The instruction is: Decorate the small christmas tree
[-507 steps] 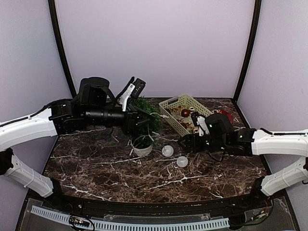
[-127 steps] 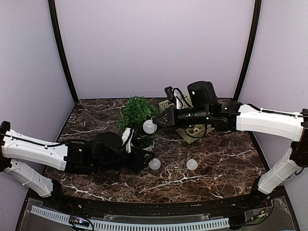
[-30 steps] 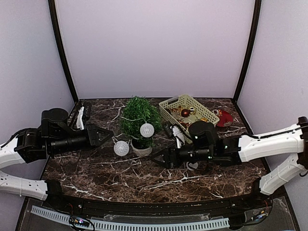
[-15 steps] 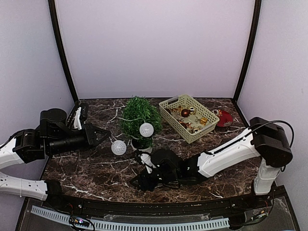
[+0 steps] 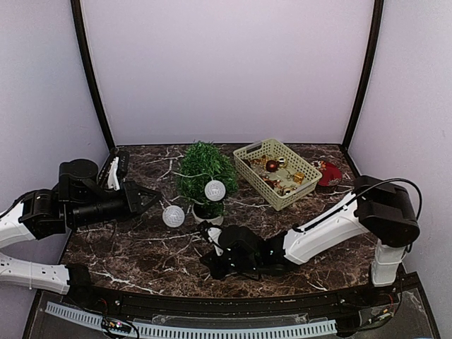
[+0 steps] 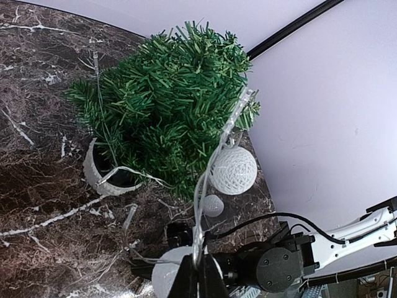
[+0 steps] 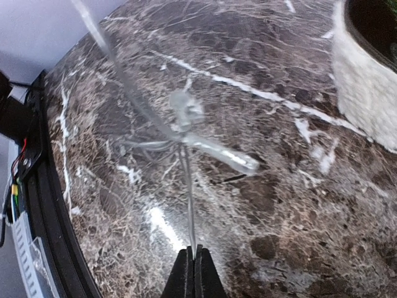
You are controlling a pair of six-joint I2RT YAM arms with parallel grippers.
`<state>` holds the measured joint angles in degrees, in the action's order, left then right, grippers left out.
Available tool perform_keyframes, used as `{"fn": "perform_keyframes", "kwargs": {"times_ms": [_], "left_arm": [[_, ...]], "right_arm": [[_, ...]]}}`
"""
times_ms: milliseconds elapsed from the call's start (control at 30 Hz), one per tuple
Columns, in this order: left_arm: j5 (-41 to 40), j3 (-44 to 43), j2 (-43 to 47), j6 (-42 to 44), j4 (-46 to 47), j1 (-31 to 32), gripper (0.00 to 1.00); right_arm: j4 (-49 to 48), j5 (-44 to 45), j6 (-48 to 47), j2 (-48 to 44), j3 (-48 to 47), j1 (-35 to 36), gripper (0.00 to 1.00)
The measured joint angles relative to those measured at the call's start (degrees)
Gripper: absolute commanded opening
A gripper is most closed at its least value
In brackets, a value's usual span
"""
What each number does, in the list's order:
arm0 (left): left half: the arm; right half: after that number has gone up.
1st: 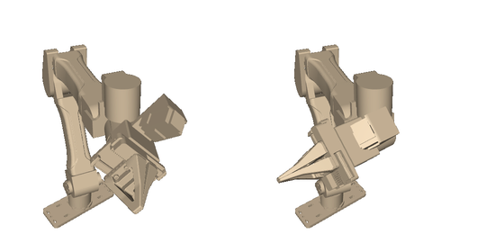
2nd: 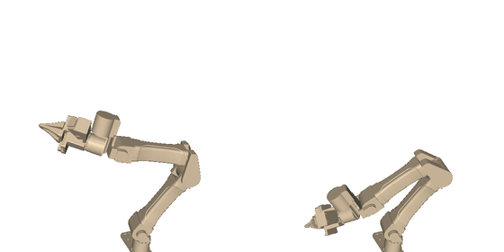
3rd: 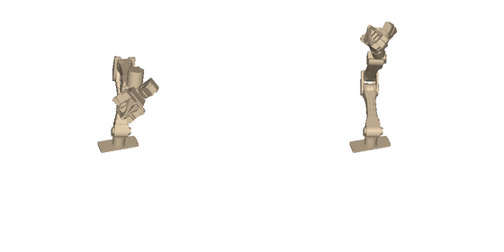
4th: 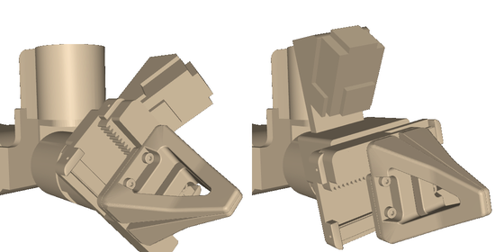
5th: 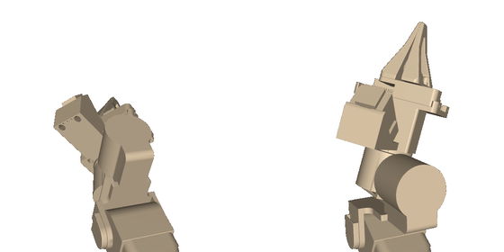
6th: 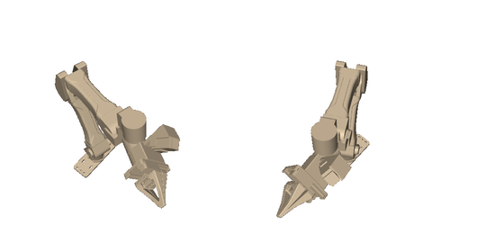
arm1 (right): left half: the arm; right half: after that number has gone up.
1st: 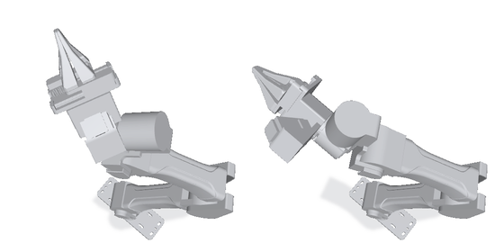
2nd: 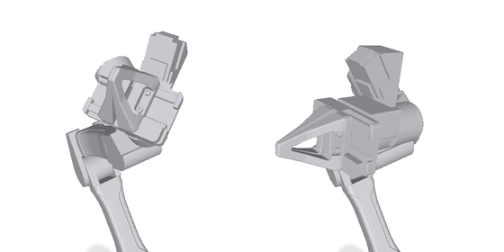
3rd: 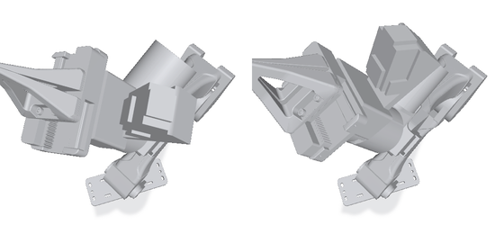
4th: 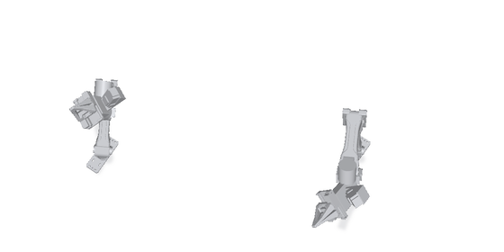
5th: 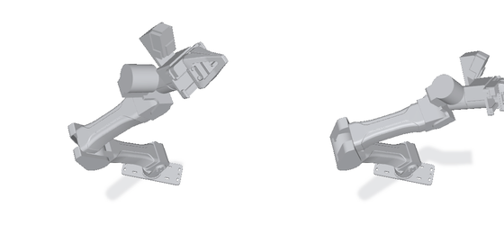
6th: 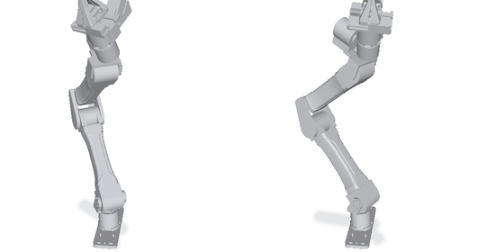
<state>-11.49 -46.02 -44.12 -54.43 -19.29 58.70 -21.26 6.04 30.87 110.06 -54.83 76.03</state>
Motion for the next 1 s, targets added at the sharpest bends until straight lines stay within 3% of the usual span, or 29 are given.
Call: {"fn": "perform_keyframes", "kwargs": {"times_ms": [200, 433, 700, 1000], "left_arm": [[0.39, 0.02, 0.0, 0.68, -0.15, -2.93, 0.0], [7.21, 0.74, -1.49, 2.89, 0.68, -13.57, 0.0], [14.1, 0.76, -4.55, 5.86, 1.68, -21.79, 0.0], [17.81, 2.08, -5.29, 7.19, 2.97, -25.88, 0.0]], "right_arm": [[1.27, 4.83, 1.4, -5.73, 6.78, 0.0, 0.0], [4.76, 10.67, 3.93, -21.35, 12.92, 0.0, 0.0], [15.89, 16.7, 6.93, -35.58, 16.68, 0.0, 0.0], [29.11, 24.41, 10.49, -53.55, 17.64, 0.0, 0.0]]}}
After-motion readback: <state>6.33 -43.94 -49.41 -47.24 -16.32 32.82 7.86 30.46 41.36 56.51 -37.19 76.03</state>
